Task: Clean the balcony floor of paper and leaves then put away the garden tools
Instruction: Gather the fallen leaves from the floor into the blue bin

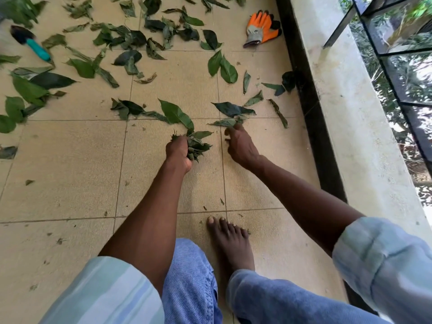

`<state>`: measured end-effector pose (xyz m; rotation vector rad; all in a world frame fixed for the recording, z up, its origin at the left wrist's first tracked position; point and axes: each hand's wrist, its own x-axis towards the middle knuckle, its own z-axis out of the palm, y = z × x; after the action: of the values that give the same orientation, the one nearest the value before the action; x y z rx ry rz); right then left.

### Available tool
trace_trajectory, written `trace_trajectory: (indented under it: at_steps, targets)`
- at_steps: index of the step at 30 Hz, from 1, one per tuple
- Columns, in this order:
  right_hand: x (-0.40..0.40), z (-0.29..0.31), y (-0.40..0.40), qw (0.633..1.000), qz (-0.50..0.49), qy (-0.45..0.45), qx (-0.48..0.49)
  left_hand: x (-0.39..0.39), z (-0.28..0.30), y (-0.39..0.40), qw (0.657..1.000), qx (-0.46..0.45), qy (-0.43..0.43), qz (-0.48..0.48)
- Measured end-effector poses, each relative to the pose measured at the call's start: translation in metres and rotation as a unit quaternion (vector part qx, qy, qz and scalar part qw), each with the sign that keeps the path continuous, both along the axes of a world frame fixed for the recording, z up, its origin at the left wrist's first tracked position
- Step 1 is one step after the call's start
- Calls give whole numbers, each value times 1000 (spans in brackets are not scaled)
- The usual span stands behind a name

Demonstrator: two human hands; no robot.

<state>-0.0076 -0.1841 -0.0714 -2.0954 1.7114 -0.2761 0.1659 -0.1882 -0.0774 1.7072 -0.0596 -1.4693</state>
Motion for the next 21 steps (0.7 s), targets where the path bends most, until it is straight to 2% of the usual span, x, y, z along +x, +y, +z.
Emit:
trace_trajectory:
  at_steps: [2, 3, 4, 5, 7, 9, 11, 15, 19, 21]
  targets:
    - [11, 18, 8, 997, 45, 55, 2, 1, -2, -3, 1000, 0, 2, 1]
    - [20, 31, 12, 982, 132, 130, 26, 2, -3, -4, 1000, 1, 3, 4]
    - [23, 50, 13, 966, 184, 180, 7, 3, -4, -4, 1000, 3, 3, 8]
    - [22, 62, 7, 968, 170, 182, -19, 3, -4, -5, 1000, 5, 2, 11]
    - [23, 60, -12, 988, 87, 128, 18, 2, -5, -7, 1000, 7, 0, 15]
    - [24, 44, -26, 991, 87, 94, 29, 0, -5, -9, 1000, 7, 2, 17]
    - [20, 23, -3, 990, 92, 109, 14, -2, -5, -11, 1000, 5, 9, 22]
    - [6, -18, 6, 997, 54, 58, 22, -8, -6, -12, 1000, -4, 20, 22]
    - [3, -23, 1, 999, 21, 43, 4, -9, -6, -12, 1000, -6, 18, 24]
    - [3, -26, -5, 998, 14, 63, -13, -8, -6, -12, 1000, -6, 18, 25]
